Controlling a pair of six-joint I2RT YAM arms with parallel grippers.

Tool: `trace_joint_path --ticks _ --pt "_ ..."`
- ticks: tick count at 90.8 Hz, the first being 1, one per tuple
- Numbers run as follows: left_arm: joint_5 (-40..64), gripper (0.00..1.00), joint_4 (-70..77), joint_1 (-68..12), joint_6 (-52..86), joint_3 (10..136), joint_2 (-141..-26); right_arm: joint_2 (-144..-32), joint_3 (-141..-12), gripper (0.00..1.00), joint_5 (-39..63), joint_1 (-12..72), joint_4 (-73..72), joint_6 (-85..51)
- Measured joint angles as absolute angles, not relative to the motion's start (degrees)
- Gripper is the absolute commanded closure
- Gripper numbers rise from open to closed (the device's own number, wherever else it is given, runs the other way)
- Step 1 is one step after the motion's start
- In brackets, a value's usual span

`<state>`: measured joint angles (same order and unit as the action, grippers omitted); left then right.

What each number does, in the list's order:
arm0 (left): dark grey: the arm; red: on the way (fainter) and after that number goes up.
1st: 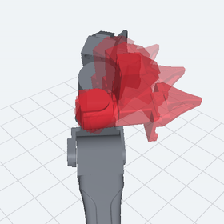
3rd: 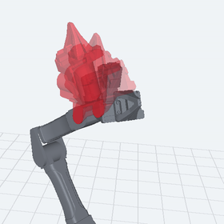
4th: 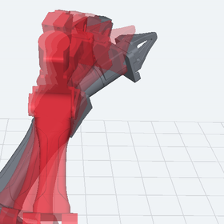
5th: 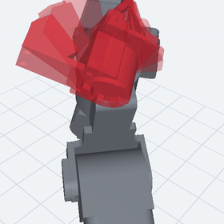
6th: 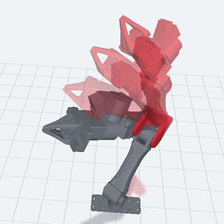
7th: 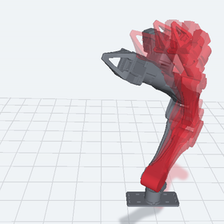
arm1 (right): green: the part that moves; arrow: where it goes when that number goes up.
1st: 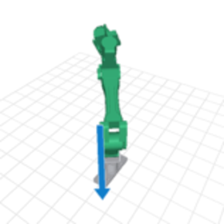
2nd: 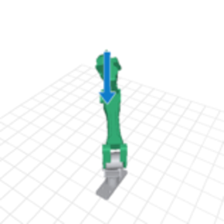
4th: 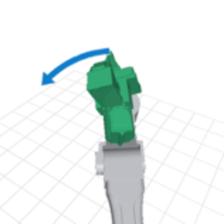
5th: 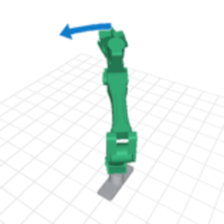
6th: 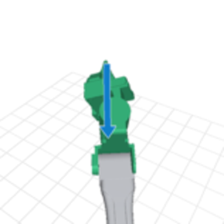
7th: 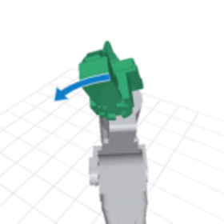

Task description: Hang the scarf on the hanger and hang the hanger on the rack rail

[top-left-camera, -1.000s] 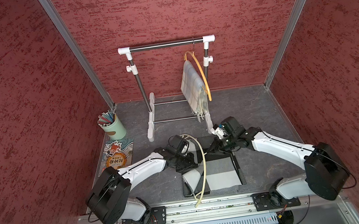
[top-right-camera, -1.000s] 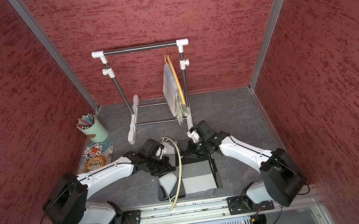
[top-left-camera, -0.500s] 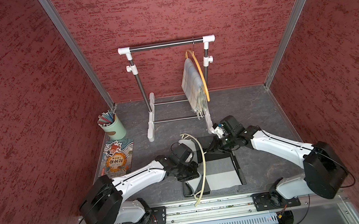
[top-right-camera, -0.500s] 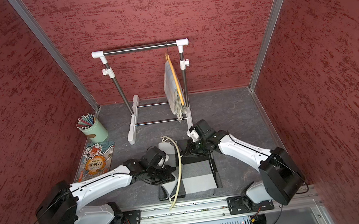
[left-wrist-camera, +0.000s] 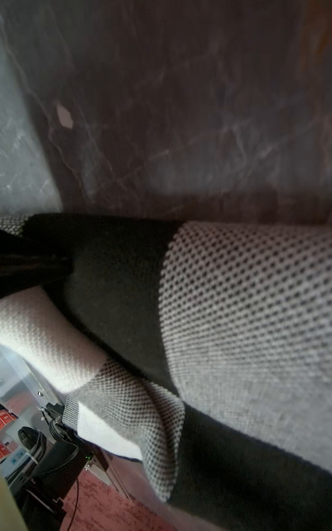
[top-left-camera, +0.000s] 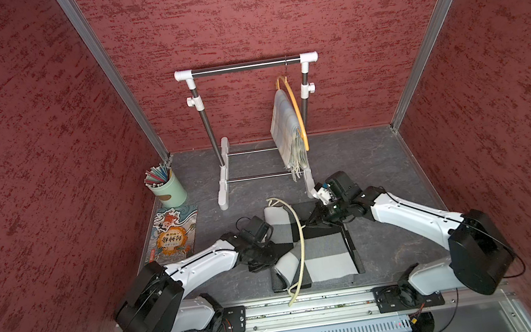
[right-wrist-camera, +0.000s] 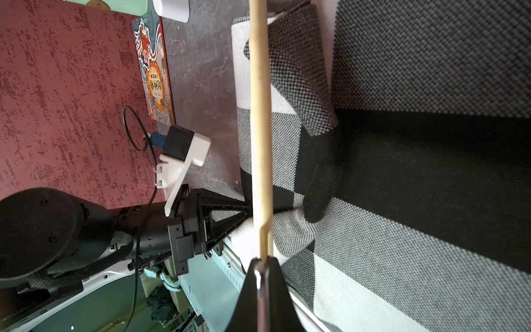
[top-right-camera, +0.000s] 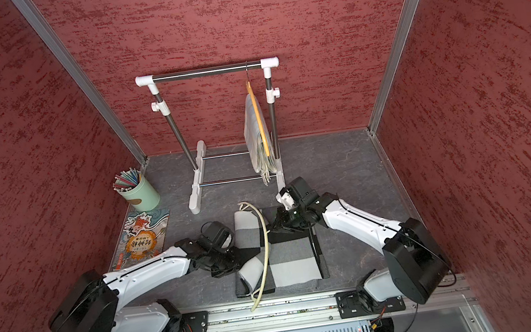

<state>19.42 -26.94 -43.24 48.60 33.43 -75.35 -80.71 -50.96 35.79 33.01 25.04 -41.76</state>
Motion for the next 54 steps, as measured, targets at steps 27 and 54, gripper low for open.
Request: trace_joint_path --ticks 27,54 --pt "23.20 1.00 -20.08 -50.70 48.62 34.68 -76.62 -80.71 -50.96 1.00 35.77 33.01 25.04 -42.00" --pt "23.31 0.85 -24.29 -50.87 47.07 41.04 -78.17 -80.71 -51.18 1.00 35.73 33.67 25.58 -42.48"
